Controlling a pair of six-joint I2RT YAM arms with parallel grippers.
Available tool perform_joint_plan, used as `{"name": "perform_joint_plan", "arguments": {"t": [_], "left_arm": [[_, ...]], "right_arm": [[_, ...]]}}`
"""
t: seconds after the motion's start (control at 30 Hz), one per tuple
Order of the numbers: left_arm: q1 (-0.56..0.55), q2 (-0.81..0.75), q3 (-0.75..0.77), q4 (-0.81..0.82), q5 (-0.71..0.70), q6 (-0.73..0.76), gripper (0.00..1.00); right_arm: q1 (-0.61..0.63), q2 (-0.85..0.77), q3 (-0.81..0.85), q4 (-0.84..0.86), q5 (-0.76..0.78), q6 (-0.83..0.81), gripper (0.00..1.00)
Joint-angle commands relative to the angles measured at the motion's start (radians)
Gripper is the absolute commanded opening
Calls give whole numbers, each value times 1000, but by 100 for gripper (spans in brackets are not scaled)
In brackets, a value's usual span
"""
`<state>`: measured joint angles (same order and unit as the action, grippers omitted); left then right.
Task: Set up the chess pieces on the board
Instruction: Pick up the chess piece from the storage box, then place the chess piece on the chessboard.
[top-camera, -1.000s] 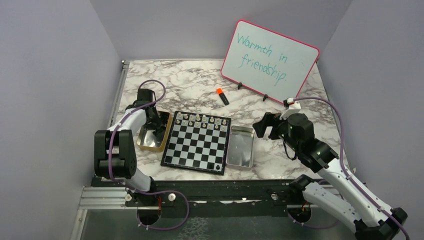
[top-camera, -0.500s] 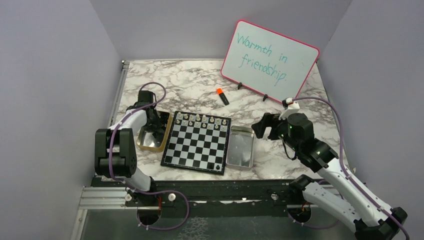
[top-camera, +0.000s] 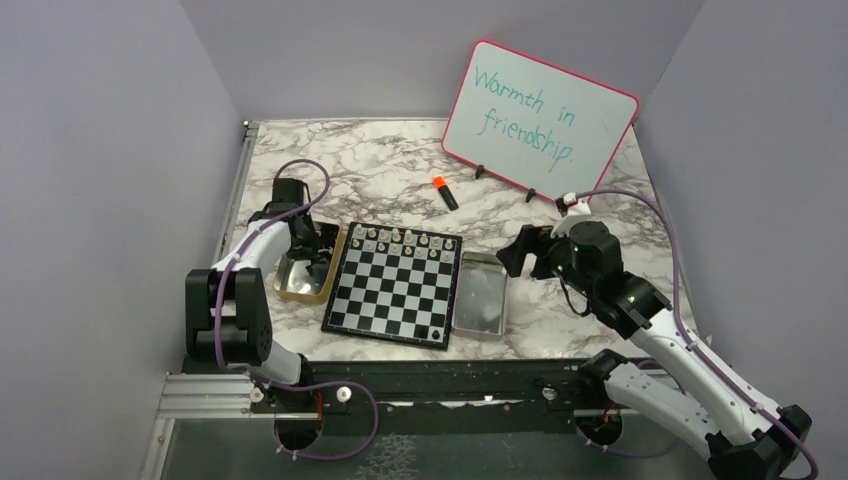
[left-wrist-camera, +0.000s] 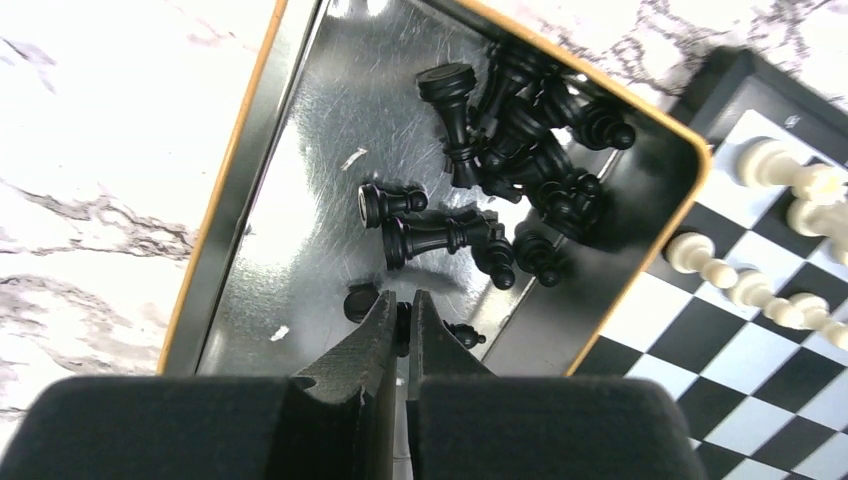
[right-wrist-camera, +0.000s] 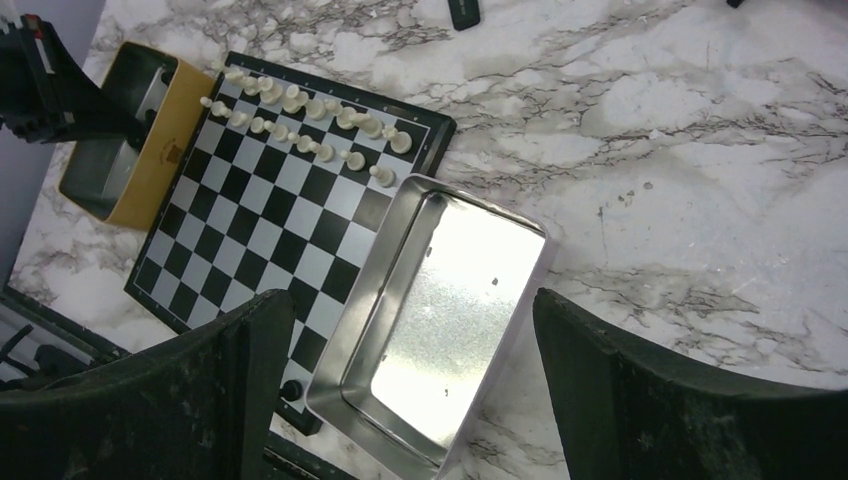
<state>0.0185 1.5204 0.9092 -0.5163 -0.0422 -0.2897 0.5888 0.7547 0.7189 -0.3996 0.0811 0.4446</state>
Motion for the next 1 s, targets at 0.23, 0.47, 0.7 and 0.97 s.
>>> {"name": "perform_joint_plan", "arguments": {"t": [0.23,0.47,0.7,0.97], "left_arm": [[3,-139,89,-4,73,-56,3],[3,-203,140,-24,258,-103,3],[3,-269,100,23,527,-197,3],[3,-356,-25,151,738,-345,3]], "right_arm": [[-4,133,69,95,-222,19,89],[-4,183,87,225,-278,46,81],[-1,292,118,389,-360,138,71],[77,468,206,515,-304,154,59]]}}
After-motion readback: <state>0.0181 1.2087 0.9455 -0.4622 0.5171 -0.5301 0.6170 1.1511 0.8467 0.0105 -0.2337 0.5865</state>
